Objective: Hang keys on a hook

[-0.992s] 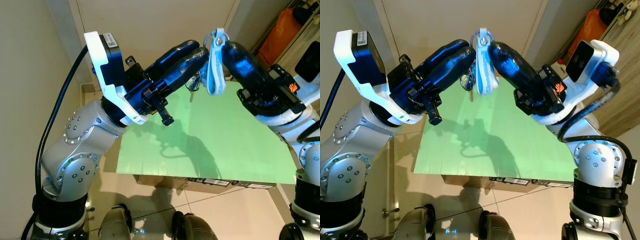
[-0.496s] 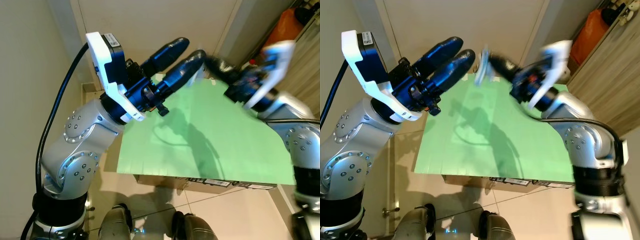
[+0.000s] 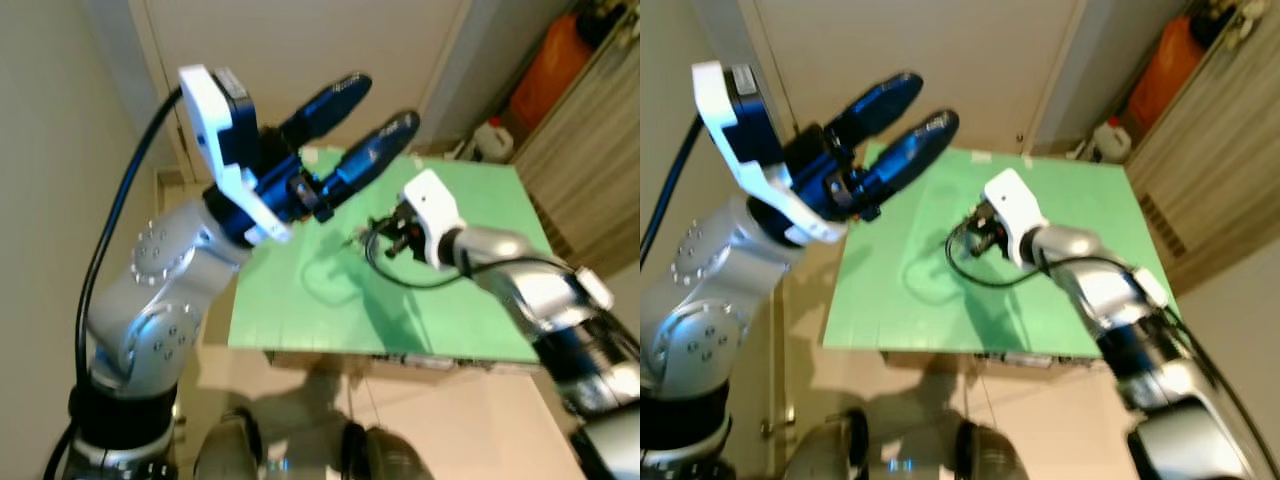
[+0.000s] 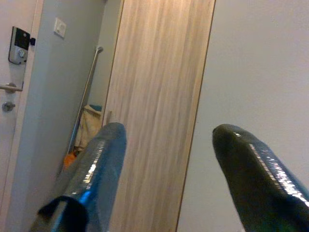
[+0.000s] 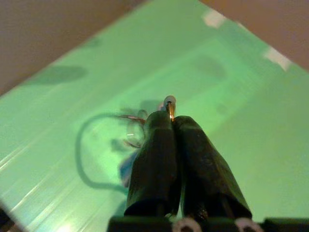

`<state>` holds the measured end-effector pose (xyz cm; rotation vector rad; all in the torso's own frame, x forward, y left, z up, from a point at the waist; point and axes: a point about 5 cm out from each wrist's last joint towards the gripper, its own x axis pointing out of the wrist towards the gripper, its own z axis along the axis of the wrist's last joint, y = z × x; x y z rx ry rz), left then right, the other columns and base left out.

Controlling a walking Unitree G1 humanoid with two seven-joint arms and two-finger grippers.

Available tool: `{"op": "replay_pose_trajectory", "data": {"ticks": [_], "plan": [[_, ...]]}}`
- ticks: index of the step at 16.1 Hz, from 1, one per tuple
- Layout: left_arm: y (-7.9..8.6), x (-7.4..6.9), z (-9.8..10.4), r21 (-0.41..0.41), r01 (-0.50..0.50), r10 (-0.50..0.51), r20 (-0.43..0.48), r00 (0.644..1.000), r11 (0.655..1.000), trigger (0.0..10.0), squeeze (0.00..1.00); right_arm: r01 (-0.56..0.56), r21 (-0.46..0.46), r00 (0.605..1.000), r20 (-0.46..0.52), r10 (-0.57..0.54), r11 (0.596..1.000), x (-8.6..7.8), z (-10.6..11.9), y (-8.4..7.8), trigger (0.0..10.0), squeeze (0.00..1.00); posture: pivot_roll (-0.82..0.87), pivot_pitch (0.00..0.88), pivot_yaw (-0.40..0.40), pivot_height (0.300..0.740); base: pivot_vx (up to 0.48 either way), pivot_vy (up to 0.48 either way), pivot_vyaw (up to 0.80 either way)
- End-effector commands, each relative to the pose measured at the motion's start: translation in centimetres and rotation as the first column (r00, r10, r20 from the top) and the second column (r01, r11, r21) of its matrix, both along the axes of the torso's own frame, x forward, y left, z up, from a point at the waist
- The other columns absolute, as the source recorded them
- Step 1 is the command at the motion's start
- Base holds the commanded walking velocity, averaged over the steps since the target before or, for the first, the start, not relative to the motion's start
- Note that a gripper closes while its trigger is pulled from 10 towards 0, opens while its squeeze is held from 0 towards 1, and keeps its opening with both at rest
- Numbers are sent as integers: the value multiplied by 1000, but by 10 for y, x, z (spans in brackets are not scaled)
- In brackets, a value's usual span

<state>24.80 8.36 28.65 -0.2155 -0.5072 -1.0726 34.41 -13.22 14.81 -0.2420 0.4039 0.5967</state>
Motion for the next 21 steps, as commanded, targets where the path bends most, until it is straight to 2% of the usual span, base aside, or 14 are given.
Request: {"op": "replay_pose_trajectory", "data": {"ticks": [1,2,3,5,7,8,9,10,11,16,17,19,20,21], "plan": [[-4,-2,2,6,7,-7,18,1000,1000,10000,1000,201,38,980,-16,-200,979,13,-3,-25,0,0,9,164,-98,740,0,0,0],[-4,-3,2,6,6,-6,18,1000,1000,10000,1000,260,47,965,-31,-259,964,16,-6,-31,0,0,9,164,-98,740,0,0,0],[-4,-3,1,7,4,-4,17,1000,1000,10000,1000,257,-82,966,-2,-258,963,17,-12,-42,0,0,11,166,-98,740,0,0,0],[-5,-4,-1,17,0,-1,11,1000,1000,10000,1000,94,-228,991,-73,-113,969,9,-23,-47,0,0,10,170,-98,740,0,0,0],[-5,-4,-3,23,1,-1,5,1000,1000,10000,1000,87,-195,994,-52,-99,977,13,-17,-44,0,0,12,174,-102,740,0,0,0],[-5,-4,-4,27,0,0,4,1000,1000,10000,933,15,-53,992,-121,-22,999,9,-17,-32,0,0,7,174,-100,740,0,0,0],[-5,-4,-4,28,0,0,3,1000,1000,10000,557,62,-99,993,-89,-71,993,13,-16,-38,0,0,15,176,-102,740,0,0,0],[-5,-4,-4,45,-7,7,5,1000,999,10000,0,-21,-69,992,-129,12,997,7,-18,-35,0,0,14,176,-101,740,0,0,0],[-6,-4,-4,44,-6,6,3,1000,999,10000,0,60,-145,994,-87,-73,988,13,-17,-46,0,0,14,176,-101,740,0,0,0],[-11,-5,-3,36,0,-1,5,1000,999,10000,0,47,-118,995,-87,-58,992,14,-16,-45,0,0,16,177,-101,740,0,0,0],[-11,-5,-3,35,-1,1,6,1000,999,10000,0,-22,12,998,-62,23,1000,12,-1,-25,0,0,24,181,-107,740,0,0,0],[-11,-4,-4,36,-3,3,5,1000,999,10000,0,74,44,991,112,-78,996,26,14,-28,0,0,10,175,-103,740,0,0,0],[-12,-4,-5,39,-5,5,5,1000,999,10000,0,89,211,974,185,-130,973,30,25,-29,0,0,10,175,-103,740,0,0,0],[-12,-4,-5,40,-6,6,5,1000,999,10000,0,93,448,941,252,-226,889,32,45,-33,0,0,18,175,-107,740,0,0,0]]}}
